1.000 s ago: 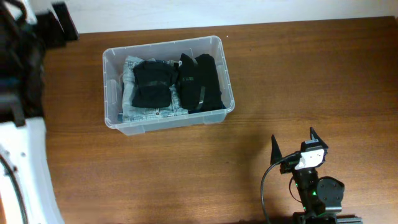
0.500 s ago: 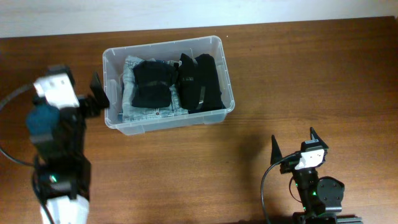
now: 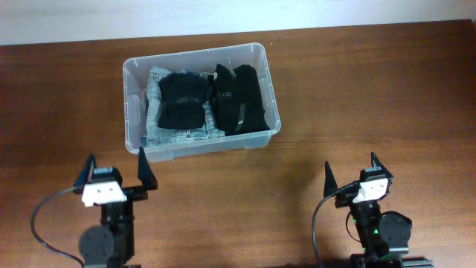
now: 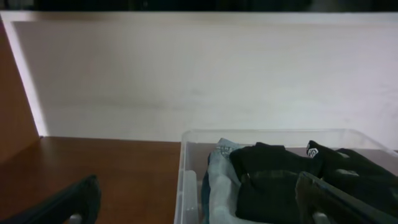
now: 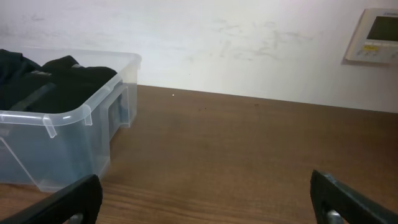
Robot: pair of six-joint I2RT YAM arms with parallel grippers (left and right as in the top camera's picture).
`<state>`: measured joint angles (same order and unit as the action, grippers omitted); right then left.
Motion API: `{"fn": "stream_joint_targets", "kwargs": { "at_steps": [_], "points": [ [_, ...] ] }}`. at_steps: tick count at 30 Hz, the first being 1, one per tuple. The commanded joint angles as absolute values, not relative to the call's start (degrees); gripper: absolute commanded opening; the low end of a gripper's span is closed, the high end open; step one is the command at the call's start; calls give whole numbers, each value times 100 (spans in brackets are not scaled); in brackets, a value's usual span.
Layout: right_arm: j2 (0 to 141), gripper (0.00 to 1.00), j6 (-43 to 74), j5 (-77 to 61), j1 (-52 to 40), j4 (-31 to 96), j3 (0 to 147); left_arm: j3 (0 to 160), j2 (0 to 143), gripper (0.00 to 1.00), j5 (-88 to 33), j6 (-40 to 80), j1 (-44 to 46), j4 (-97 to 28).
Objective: Pack container
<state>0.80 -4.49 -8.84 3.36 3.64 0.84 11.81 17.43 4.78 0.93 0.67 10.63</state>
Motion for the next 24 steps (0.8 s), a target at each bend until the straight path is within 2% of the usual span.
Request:
{"fn": "stream_joint_targets", "kwargs": {
  "at_steps": [1,11,20,24],
  "points": [
    [25,98,-399,-832,388,368,32,838,1258,99,655,27,113,1098],
    [25,98,-399,-832,388,368,32,274,47,99,541,21,106,637],
    [25,98,-399,-832,388,368,32,117,27,99,480,-318,106,163],
    [25,98,-399,-832,388,368,32,47,27,99,25,-683,91,-246]
  ]
}}
